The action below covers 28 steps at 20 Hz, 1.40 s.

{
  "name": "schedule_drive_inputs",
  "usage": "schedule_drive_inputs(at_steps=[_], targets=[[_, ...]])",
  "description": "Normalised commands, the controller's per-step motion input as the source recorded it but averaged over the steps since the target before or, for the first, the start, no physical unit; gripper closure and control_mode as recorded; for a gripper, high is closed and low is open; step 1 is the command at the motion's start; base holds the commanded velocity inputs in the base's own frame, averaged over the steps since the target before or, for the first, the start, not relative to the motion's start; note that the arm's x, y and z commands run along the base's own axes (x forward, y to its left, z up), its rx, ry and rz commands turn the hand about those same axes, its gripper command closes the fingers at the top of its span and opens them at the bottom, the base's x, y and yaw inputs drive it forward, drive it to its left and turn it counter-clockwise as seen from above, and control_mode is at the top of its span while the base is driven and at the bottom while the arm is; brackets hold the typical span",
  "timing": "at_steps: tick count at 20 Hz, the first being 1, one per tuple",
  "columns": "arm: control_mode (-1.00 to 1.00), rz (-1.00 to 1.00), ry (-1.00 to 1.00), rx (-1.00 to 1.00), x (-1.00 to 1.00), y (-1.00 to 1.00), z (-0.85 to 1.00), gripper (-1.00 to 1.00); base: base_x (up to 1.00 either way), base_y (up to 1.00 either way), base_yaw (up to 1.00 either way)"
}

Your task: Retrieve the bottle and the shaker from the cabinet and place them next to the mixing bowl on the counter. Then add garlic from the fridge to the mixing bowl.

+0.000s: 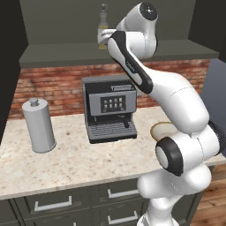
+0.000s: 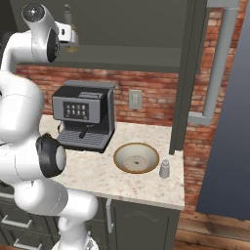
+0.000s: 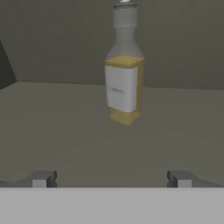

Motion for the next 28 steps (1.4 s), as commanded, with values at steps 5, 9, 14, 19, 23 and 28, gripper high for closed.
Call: schedule_drive_inputs(at_steps=[5, 9, 14, 19, 23, 28], targets=[[-1.0, -0.02, 0.0, 0.0, 0.51, 0.06, 0.03, -1.0, 0.0, 0.0, 0.0], [-1.0, -0.03, 0.0, 0.0, 0.36, 0.0, 0.09, -1.0, 0.0, 0.0, 0.0], [-1.0, -0.04, 0.0, 0.0, 0.42, 0.0, 0.0, -1.0, 0.0, 0.0, 0.0], [-1.0, -0.03, 0.0, 0.0, 0.4, 0.0, 0.0, -1.0, 0.0, 0.0, 0.0], [-1.0, 0.0, 0.0, 0.0, 0.32, 0.04, -0.01, -1.0, 0.0, 0.0, 0.0], [-1.0, 0.0, 0.0, 0.0, 0.25, 0.15, -0.04, -1.0, 0.0, 0.0, 0.0]])
